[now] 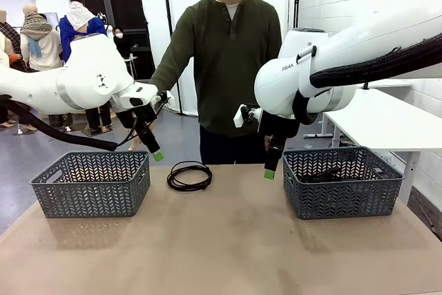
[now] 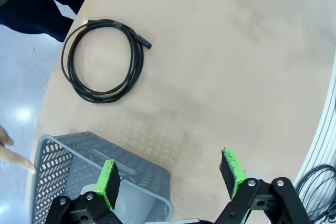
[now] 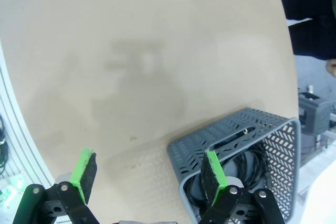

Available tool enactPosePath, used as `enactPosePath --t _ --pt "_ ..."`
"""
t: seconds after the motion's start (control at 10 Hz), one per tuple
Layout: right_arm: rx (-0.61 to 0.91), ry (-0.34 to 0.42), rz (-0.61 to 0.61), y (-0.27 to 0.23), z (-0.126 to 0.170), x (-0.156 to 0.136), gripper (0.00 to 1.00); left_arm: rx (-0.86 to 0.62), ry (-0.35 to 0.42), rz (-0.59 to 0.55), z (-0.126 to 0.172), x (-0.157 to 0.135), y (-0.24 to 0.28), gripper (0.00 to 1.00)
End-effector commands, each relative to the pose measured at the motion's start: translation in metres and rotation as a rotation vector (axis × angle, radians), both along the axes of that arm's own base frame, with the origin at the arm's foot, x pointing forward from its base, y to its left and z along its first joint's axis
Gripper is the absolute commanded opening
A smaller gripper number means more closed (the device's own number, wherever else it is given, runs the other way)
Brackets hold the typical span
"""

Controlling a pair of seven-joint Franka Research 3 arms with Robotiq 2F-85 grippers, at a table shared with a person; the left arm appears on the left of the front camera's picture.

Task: Organize the cables according to human instructions.
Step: Pick up a bundle of cables and place it in the basket indicated by the human.

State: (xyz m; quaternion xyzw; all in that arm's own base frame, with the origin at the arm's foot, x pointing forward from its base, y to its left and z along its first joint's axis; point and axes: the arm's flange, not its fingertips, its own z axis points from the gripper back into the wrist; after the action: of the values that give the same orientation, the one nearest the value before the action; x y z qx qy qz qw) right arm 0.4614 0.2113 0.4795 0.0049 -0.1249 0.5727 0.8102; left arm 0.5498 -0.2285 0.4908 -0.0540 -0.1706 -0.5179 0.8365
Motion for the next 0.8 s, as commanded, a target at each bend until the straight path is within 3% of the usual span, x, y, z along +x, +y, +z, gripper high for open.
enactPosePath --t 0.0,0.1,0.7 --pt "-0.003 -0.003 -0.003 0.000 -0.001 0.000 1.00 -0.003 0.032 0.007 0.006 0.012 -0.002 1.00" --pt "-0.003 -0.003 -0.003 0.000 -0.001 0.000 1.00 0.000 0.000 0.000 0.000 0.000 0.000 1.00" --pt "-0.003 -0.003 -0.003 0.000 -0.001 0.000 1.00 0.000 0.000 0.000 0.000 0.000 0.000 1.00"
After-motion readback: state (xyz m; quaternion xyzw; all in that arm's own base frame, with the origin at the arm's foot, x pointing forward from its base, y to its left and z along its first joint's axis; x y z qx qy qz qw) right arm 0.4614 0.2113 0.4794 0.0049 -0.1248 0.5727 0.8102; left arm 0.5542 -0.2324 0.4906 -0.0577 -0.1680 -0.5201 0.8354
